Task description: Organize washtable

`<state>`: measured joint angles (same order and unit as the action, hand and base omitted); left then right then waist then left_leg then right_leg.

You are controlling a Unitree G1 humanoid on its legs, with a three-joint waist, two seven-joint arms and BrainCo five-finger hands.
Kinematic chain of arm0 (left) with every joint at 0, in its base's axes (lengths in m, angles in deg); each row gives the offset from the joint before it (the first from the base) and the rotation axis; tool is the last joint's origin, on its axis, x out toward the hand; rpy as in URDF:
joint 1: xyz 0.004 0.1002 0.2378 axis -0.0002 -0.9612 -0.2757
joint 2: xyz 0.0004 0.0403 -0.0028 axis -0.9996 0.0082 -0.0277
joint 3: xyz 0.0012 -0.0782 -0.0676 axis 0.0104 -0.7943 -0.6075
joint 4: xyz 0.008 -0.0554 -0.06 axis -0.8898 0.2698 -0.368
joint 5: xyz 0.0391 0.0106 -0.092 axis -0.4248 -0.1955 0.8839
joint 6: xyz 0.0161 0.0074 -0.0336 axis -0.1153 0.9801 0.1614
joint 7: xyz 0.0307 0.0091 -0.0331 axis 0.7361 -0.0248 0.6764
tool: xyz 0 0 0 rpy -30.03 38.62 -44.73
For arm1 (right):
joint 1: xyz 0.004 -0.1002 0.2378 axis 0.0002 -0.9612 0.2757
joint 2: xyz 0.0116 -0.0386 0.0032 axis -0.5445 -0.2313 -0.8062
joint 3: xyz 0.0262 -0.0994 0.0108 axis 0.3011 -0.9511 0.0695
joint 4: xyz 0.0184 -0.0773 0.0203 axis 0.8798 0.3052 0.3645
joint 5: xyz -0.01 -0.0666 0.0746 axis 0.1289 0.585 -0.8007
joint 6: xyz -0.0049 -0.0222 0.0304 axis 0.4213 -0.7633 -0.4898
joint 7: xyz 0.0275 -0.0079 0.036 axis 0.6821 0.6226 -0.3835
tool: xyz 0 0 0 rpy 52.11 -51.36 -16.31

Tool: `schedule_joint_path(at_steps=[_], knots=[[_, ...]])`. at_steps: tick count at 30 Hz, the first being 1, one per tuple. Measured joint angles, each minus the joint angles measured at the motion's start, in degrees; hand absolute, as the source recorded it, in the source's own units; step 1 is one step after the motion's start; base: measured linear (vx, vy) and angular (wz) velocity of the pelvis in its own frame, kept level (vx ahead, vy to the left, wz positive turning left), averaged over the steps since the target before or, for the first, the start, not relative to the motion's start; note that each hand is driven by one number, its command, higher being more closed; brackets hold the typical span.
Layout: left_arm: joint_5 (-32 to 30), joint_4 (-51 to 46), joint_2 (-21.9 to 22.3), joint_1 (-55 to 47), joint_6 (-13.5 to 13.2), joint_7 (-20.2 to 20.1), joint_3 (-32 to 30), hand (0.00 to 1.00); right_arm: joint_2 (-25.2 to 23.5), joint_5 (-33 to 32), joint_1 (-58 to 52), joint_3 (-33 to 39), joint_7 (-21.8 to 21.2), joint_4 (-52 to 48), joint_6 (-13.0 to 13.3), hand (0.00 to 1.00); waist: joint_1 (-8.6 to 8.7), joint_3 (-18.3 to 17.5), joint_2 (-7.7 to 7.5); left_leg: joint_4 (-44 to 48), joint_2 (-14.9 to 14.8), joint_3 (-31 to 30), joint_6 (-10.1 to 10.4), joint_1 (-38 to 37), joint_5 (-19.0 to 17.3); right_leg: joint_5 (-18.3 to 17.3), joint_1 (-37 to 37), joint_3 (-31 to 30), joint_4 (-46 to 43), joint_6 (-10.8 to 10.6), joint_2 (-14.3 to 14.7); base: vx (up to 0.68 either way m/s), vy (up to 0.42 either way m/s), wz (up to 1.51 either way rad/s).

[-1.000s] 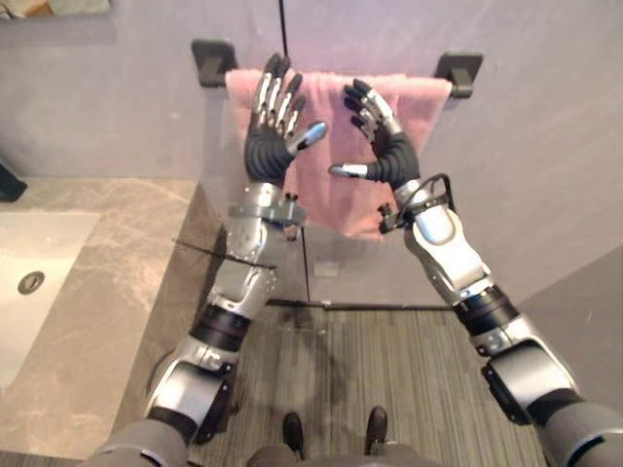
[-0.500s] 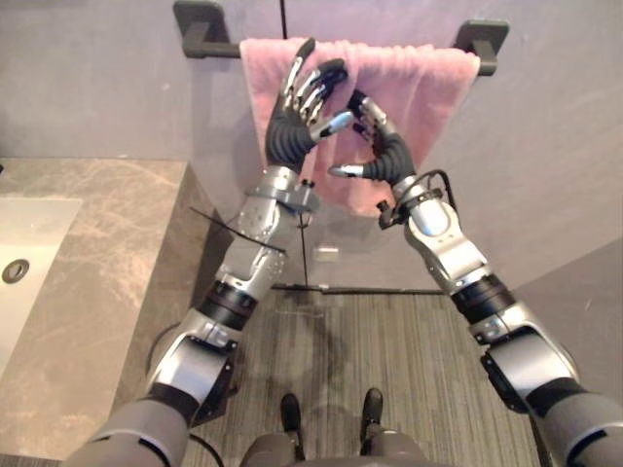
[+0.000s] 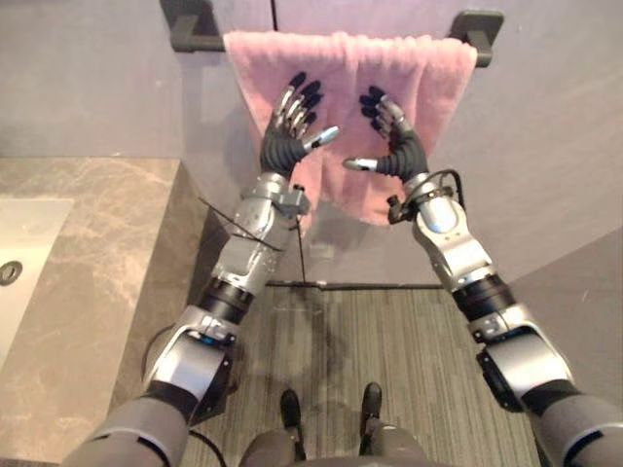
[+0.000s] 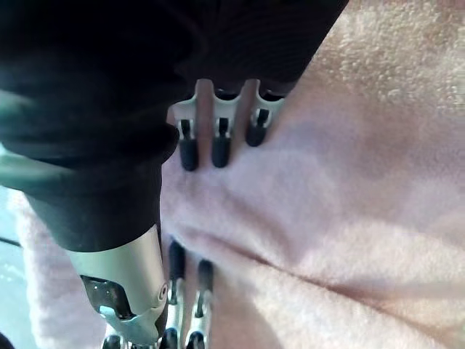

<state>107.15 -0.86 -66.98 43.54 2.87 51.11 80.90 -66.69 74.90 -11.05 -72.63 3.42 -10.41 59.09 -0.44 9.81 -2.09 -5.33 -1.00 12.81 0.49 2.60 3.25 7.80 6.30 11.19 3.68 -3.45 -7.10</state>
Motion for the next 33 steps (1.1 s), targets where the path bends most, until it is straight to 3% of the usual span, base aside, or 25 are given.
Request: schedule_joint_path(at_steps=[13, 24, 33], knots=[[-3.63, 1.9, -2.91, -6.32, 0.05, 1.21, -10.78, 0.0, -0.51, 0.08, -8.03, 12.6, 2.89, 1.19, -0.04, 0.0, 0.05, 0.0, -0.02, -0.03, -0.01, -0.7, -0.01, -0.69, 0.02, -0.01, -0.76, 0.16, -0.35, 0.0, -0.02, 0.0, 0.0, 0.0], [-4.35, 3.47, -3.46, -12.09, 0.07, 2.69, -17.72, 0.0, -0.55, -0.04, -13.35, 22.42, 5.61, 1.19, -0.05, 0.0, 1.07, -0.16, -0.28, -0.01, -0.03, -1.39, -0.18, -0.81, 0.47, -0.01, -1.29, 1.03, -0.35, 0.0, -0.06, 0.01, 0.002, 0.03], [-5.24, -0.03, -3.53, -25.32, 0.08, 2.49, -23.9, 0.0, -0.42, -0.04, -24.81, 29.5, 6.32, 0.8, -0.07, 0.0, 1.42, -0.63, -1.01, -0.03, -0.24, -1.52, -0.15, -1.99, 0.43, -0.01, -2.8, 1.06, 0.44, -0.01, 0.09, 0.0, 0.0, 0.0]])
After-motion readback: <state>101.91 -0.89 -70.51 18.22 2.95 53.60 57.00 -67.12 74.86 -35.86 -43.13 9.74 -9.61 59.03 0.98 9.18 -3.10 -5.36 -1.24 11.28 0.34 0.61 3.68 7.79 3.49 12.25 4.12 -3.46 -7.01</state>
